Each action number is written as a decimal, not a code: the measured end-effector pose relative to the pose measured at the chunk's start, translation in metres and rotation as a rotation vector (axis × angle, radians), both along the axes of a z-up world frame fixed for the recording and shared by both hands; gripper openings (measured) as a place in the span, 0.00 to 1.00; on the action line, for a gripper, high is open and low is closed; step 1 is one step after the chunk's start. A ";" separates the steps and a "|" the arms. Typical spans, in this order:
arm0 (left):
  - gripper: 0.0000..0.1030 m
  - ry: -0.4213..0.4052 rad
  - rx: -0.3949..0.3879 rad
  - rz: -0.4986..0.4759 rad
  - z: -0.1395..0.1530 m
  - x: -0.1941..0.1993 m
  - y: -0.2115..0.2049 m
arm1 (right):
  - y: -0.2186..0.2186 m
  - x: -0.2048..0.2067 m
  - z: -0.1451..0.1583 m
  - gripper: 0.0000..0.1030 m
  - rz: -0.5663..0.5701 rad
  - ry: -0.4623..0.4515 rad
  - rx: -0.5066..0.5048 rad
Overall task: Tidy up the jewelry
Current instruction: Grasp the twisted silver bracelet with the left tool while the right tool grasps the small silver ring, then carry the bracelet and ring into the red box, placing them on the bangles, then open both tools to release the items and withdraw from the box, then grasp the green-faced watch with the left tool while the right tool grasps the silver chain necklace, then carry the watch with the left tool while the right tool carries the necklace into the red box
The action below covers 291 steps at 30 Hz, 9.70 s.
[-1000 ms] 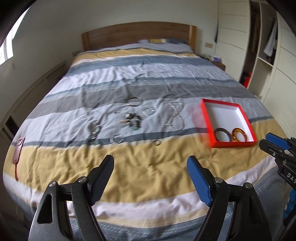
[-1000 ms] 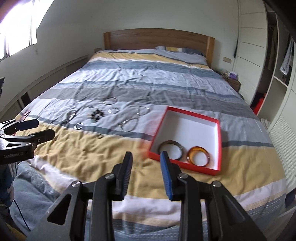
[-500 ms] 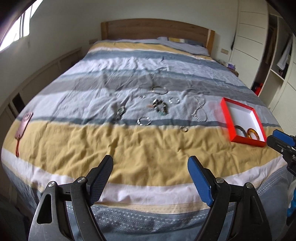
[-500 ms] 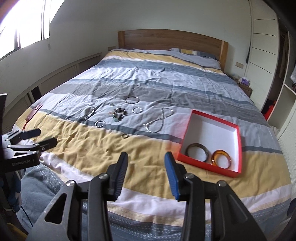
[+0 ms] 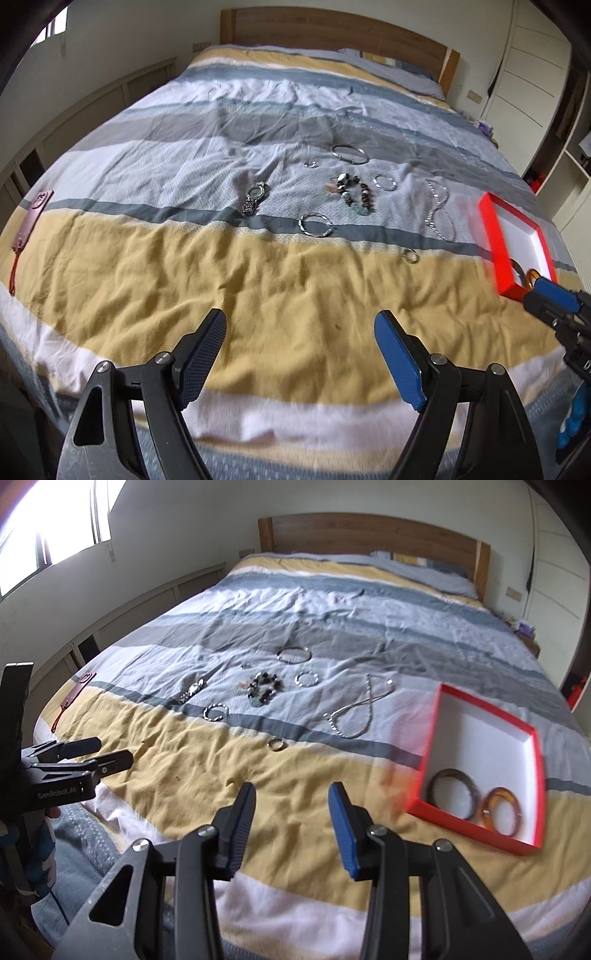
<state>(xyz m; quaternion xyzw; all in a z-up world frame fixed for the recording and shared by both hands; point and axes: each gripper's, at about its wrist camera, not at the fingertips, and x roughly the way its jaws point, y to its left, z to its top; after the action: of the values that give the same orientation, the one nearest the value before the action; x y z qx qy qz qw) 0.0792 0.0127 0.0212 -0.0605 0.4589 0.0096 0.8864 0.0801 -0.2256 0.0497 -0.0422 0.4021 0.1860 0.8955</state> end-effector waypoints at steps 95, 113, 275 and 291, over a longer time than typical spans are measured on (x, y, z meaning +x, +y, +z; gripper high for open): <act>0.34 0.148 0.051 -0.685 -0.068 0.124 -0.359 | -0.239 0.092 -0.100 0.19 -0.240 0.147 -0.036; 0.52 0.136 0.032 -0.679 -0.050 0.116 -0.349 | -0.247 0.080 -0.083 0.23 -0.236 0.168 -0.093; 0.11 -0.027 -0.041 -0.056 -0.024 0.093 0.019 | -0.004 0.135 -0.059 0.04 -0.084 0.147 0.194; 0.11 -0.135 -0.022 -0.151 0.040 0.019 -0.024 | -0.026 0.036 0.008 0.04 -0.073 0.028 0.212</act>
<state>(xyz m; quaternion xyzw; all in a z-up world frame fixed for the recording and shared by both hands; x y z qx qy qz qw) 0.0980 -0.0109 0.0610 -0.0360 0.4014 -0.0662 0.9128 0.1162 -0.2513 0.0577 0.0700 0.3939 0.1952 0.8954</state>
